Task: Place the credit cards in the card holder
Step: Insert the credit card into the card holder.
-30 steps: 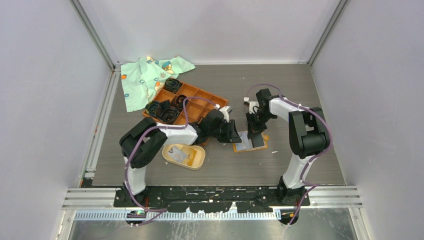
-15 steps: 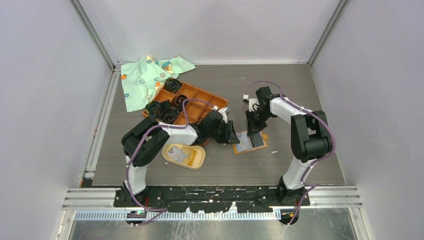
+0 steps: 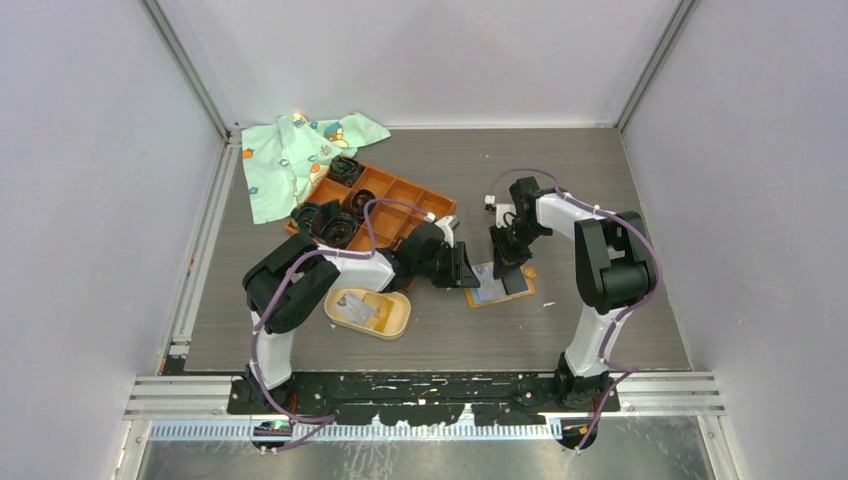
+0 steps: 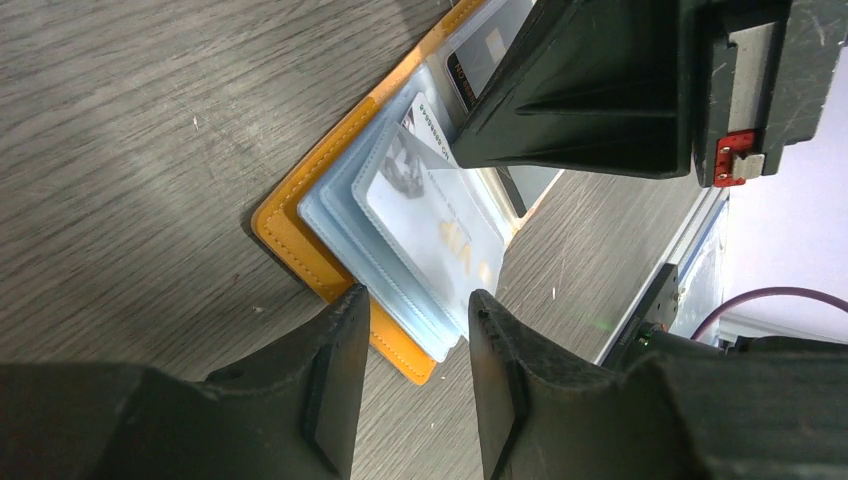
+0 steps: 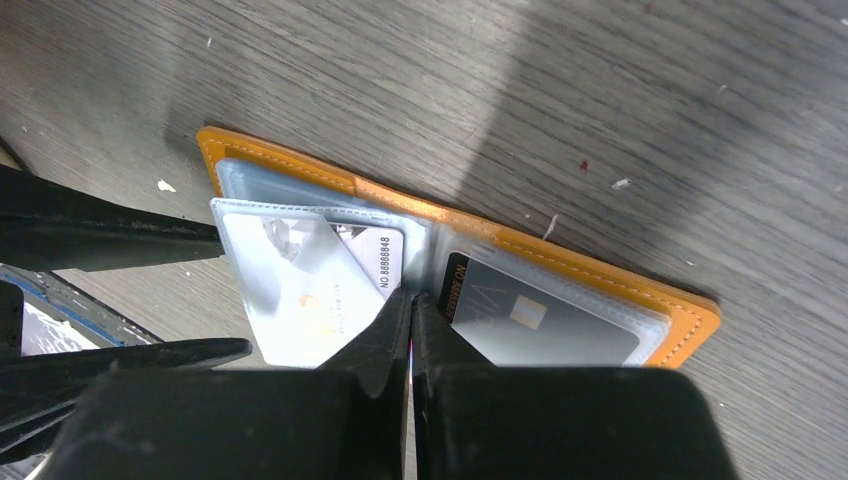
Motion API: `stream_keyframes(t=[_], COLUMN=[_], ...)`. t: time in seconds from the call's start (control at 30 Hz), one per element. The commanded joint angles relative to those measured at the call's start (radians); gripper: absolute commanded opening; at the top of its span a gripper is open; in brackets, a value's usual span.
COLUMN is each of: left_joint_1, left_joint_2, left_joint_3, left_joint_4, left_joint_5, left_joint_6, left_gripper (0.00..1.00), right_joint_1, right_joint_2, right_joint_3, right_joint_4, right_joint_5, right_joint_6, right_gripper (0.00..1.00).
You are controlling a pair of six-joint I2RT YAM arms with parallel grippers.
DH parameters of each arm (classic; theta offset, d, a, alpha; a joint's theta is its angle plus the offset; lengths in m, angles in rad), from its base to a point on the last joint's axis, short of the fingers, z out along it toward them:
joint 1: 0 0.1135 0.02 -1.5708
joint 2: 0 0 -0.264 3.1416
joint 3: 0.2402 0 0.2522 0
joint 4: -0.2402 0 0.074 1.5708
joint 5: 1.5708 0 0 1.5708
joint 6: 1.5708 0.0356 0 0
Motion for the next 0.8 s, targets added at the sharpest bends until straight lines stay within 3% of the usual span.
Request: stream_keyframes(t=[0.0,0.3,0.6,0.77], left_joint_1=[0.005,0.003,-0.004,-0.004], left_joint_2=[-0.036,-0.061,-0.082,-0.052], left_joint_3=[-0.008,-0.035,-0.045,-0.028], left_joint_4=[0.070,0.125,0.143,0.138], left_joint_5=[0.014,0.009,-0.005,-0.005], left_joint_6=[-0.016,-0.046,-0.058,-0.070], left_gripper=[0.42,0.41,0.32,0.31], right_joint_1=[0.007,0.008,0.008,0.008], right_joint_2=[0.031,0.044,0.046,0.047], right_joint_3=[0.030,0.032,0.033,0.033], right_joint_4=[-0.026,-0.030,-0.032,-0.034], right_joint_5=[0.033,0.039,0.037,0.037], right_joint_6=[-0.012,-0.011,-0.011,-0.012], right_gripper=[0.05,0.05,0.05,0.05])
